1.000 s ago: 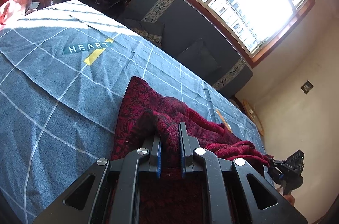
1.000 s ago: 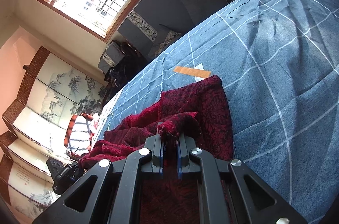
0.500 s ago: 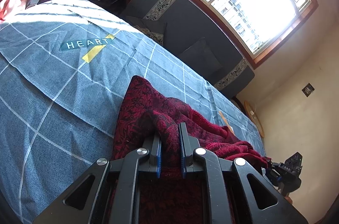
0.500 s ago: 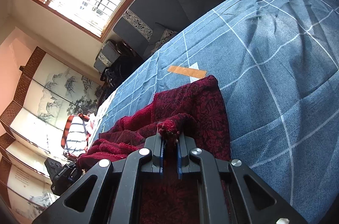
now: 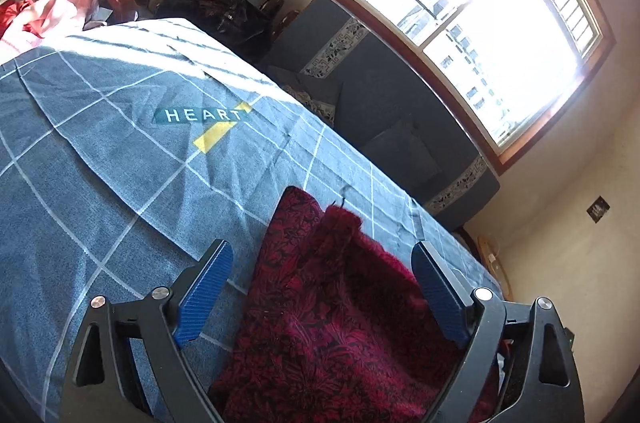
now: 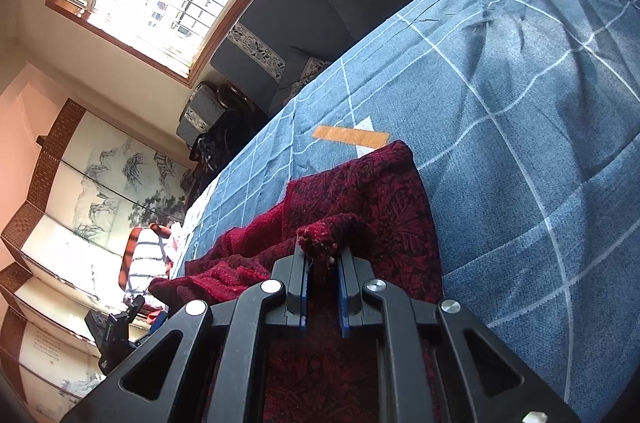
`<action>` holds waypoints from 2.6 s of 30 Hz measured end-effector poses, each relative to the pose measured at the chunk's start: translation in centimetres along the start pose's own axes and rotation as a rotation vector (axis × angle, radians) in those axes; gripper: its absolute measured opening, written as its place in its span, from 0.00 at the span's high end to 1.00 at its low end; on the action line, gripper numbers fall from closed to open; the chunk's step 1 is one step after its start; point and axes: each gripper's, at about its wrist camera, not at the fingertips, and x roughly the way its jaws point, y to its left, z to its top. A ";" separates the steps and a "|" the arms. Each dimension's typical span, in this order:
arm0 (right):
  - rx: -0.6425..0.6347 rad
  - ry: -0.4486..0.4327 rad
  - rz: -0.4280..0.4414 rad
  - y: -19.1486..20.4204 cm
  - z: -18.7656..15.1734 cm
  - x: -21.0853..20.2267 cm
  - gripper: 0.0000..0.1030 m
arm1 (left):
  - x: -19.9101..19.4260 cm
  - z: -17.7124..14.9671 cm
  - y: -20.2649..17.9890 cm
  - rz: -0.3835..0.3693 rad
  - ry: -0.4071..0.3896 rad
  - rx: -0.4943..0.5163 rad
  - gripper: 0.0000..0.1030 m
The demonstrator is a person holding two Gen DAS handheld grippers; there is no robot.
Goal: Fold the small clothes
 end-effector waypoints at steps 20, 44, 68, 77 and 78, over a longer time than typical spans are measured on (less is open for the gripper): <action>-0.146 -0.029 0.003 -2.5 -9.3 -10.1 0.66 | -5.6 -7.4 3.5 -0.064 0.339 0.125 0.08; -0.246 0.195 -0.173 -2.1 -13.0 -7.4 0.86 | -6.6 -12.6 0.3 0.164 0.421 0.475 0.44; -0.249 0.146 -0.214 3.2 1.6 6.3 0.87 | 4.4 -3.3 -6.5 0.065 0.255 0.293 0.34; -0.208 0.112 -0.174 1.0 1.1 6.7 0.95 | 6.5 -5.7 -4.6 0.202 0.223 0.446 0.34; -0.215 0.106 -0.184 1.1 1.0 6.8 0.96 | 6.5 -5.7 -4.7 0.210 0.220 0.448 0.34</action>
